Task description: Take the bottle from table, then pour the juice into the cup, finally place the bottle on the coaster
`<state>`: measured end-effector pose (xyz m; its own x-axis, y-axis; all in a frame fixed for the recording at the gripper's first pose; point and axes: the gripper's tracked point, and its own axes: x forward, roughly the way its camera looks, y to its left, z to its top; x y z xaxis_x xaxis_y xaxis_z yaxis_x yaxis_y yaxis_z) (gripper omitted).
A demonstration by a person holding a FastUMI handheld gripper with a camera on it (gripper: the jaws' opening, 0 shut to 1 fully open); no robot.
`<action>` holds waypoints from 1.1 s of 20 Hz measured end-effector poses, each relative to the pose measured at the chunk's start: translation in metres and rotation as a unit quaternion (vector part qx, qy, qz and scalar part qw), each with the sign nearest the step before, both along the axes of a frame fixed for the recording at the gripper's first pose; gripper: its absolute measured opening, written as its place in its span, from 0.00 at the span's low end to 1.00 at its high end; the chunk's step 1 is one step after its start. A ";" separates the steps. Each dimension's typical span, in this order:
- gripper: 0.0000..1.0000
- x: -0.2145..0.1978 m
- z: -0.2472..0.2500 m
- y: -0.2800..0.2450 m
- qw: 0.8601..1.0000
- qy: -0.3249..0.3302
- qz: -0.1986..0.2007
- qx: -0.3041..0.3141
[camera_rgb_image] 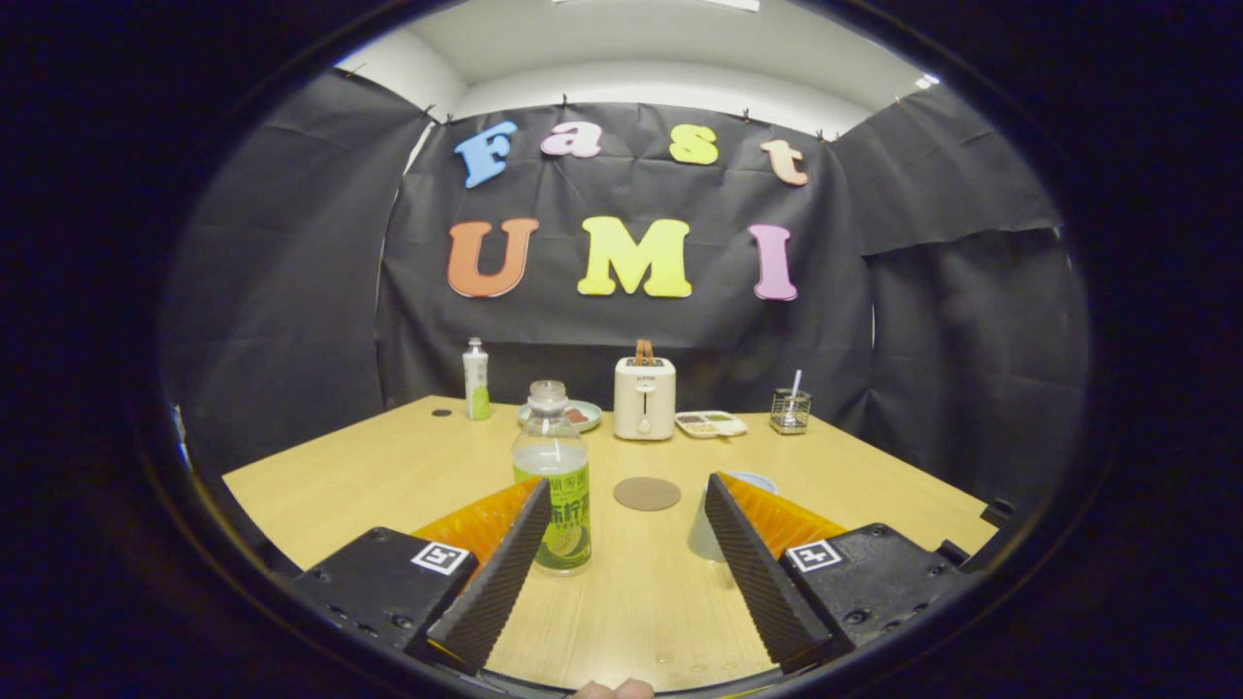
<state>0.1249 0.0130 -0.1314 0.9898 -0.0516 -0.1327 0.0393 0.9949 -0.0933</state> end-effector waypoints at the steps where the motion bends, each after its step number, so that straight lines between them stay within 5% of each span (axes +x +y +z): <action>1: 1.00 0.007 -0.004 0.008 1.000 0.000 0.007 -0.003; 5: 1.00 0.038 -0.012 0.035 0.999 -0.018 0.034 0.013; 18: 1.00 0.108 -0.050 0.062 0.999 0.009 0.010 0.036; 22: 0.82 0.104 -0.053 0.063 0.999 0.026 0.012 0.035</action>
<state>0.2289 0.0757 -0.1844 0.9825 -0.0170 -0.1856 0.0128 0.9996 -0.0239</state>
